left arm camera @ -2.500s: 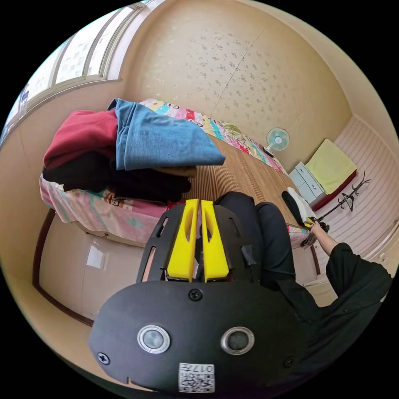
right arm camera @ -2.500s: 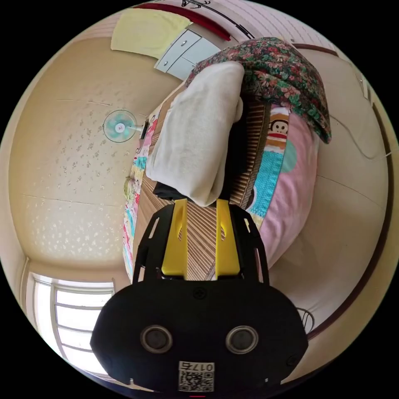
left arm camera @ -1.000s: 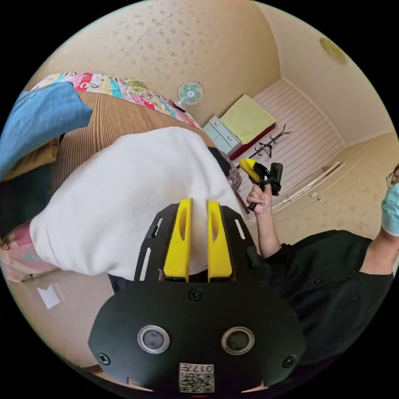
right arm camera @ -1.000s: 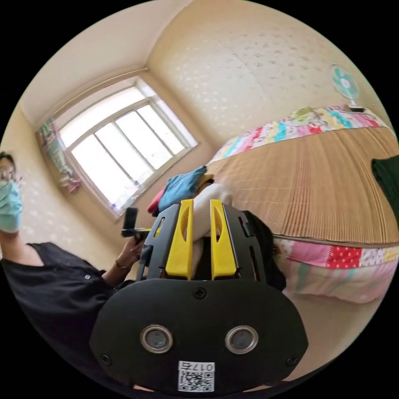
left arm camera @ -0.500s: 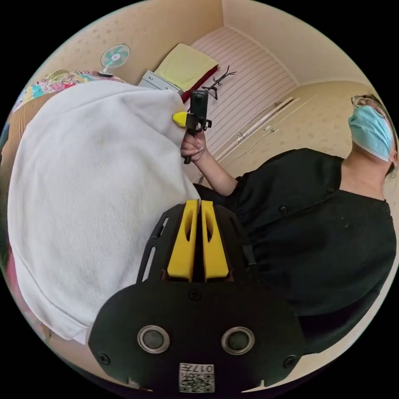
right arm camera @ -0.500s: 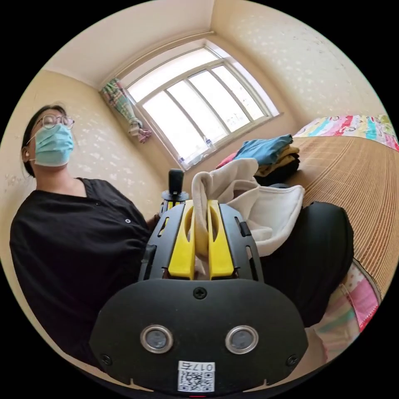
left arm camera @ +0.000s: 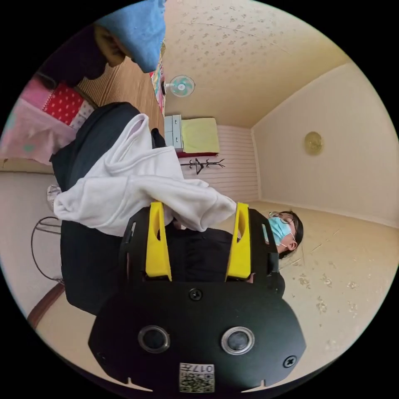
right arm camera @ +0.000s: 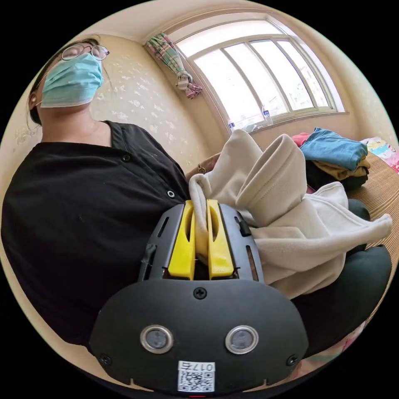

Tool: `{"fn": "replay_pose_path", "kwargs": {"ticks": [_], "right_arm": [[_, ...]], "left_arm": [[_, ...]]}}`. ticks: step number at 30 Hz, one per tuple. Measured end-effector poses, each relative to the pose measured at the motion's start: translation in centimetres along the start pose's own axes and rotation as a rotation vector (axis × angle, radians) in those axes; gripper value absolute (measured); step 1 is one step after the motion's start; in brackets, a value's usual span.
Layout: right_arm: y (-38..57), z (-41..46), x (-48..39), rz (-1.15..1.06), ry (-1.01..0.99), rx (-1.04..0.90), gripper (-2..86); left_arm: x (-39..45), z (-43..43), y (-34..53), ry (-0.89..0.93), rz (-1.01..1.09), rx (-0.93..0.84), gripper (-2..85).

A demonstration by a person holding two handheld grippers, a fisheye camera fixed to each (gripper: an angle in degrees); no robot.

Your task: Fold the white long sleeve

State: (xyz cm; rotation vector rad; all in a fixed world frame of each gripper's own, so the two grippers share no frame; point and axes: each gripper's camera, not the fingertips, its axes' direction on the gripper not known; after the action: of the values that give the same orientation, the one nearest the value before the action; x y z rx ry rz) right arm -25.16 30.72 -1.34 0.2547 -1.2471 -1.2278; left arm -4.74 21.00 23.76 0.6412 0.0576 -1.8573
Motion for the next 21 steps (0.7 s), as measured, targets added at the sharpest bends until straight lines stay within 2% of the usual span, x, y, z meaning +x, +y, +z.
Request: {"fn": "replay_pose_path", "kwargs": {"ticks": [1, 5, 8, 10, 12, 18, 20, 21], "right_arm": [[0.1, -0.5, 0.1, -0.002, -0.001, -0.001, 4.0], [0.7, -1.5, -0.2, -0.007, 0.020, -0.001, 3.9], [0.8, -1.5, -0.6, -0.006, 0.033, 0.016, 3.8], [0.4, -1.3, -0.6, 0.004, 0.024, 0.030, 3.8], [-0.1, -1.0, -0.5, 0.012, -0.004, 0.040, 3.8], [-1.4, 0.9, -0.3, -0.015, -0.110, -0.001, 3.5], [-1.7, 0.9, -0.5, -0.032, -0.114, 0.011, 3.4], [-1.6, 0.7, -0.5, -0.034, -0.109, 0.016, 3.3]], "left_arm": [[0.1, -2.4, -0.1, -0.035, -0.017, 0.050, 23.1], [-0.9, -4.8, -1.4, -0.080, -0.083, 0.053, 22.9], [-4.1, -3.4, -4.5, 0.097, -0.130, -0.038, 22.9], [-7.5, -1.9, -6.2, 0.285, -0.224, -0.091, 22.9], [-9.1, -0.9, -6.4, 0.372, -0.302, -0.122, 22.9], [-10.1, -1.2, -3.6, 0.356, -0.423, -0.185, 23.0], [-11.5, -1.9, -1.4, 0.332, -0.455, -0.168, 20.7], [-12.3, -2.2, 0.0, 0.324, -0.450, -0.143, 15.7]]}}
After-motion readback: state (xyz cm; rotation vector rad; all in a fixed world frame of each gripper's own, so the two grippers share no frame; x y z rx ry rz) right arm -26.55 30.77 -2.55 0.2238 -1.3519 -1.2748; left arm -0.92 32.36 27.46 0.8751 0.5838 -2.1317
